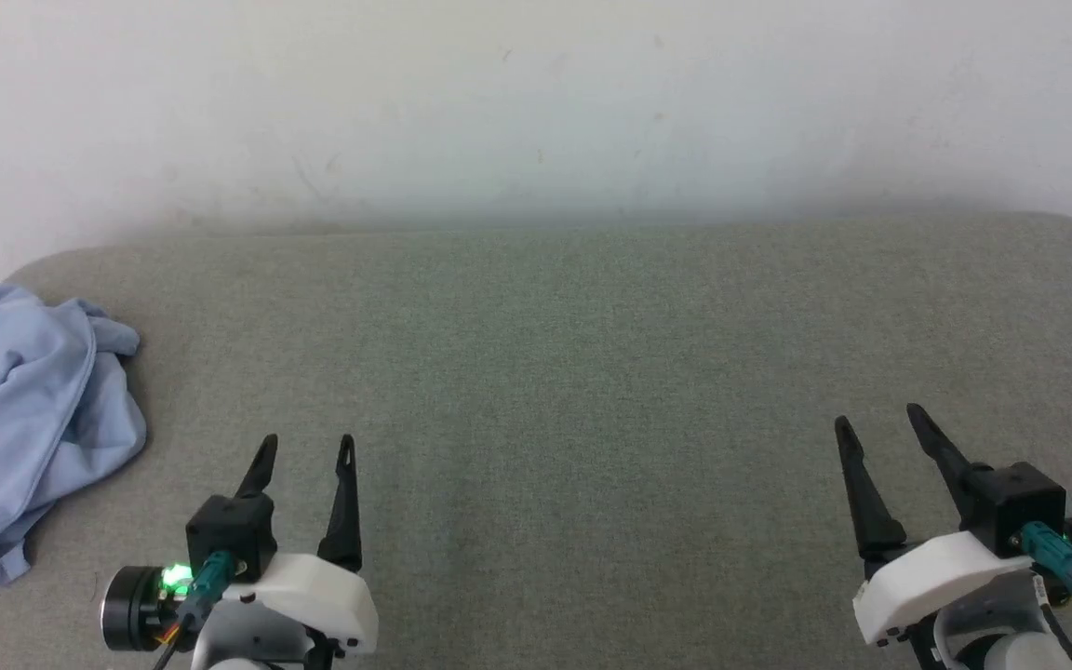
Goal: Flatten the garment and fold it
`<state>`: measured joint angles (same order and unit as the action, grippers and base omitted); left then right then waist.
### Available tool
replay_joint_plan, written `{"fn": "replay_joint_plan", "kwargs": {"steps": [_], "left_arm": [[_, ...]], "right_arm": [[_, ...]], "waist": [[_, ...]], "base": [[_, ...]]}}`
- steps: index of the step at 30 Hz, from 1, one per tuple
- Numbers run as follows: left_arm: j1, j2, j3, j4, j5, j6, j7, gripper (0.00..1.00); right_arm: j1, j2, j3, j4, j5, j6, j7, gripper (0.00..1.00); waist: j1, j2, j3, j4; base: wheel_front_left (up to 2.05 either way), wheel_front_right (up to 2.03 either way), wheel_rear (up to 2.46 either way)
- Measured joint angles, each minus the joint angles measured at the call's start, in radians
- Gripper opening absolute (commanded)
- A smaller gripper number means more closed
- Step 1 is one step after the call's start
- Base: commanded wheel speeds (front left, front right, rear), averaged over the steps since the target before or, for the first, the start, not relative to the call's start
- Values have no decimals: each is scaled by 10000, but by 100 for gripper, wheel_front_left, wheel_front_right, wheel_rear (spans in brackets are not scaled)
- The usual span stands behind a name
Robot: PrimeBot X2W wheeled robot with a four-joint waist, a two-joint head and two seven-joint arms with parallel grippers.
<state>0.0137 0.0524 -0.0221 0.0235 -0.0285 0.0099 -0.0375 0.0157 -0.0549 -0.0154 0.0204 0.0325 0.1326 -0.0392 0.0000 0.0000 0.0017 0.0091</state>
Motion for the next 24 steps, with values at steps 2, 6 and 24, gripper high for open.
{"fn": "replay_joint_plan", "kwargs": {"steps": [2, 6, 24], "left_arm": [[0, 0, -15, 8, -35, 4, -46, 100], [1, 0, -42, 27, -71, 12, -134, 100], [65, 0, -52, 42, -150, 96, -472, 100]], "right_arm": [[0, 0, 12, 27, 25, 0, -54, 100], [0, 2, 44, 36, 27, 0, -140, 100], [7, 2, 157, 209, 31, 0, -451, 100]], "waist": [[0, 0, -6, 41], [0, 0, -22, 157], [0, 0, -156, 960]], "base": [[0, 0, 0], [0, 0, 0], [0, 0, 0]]}}
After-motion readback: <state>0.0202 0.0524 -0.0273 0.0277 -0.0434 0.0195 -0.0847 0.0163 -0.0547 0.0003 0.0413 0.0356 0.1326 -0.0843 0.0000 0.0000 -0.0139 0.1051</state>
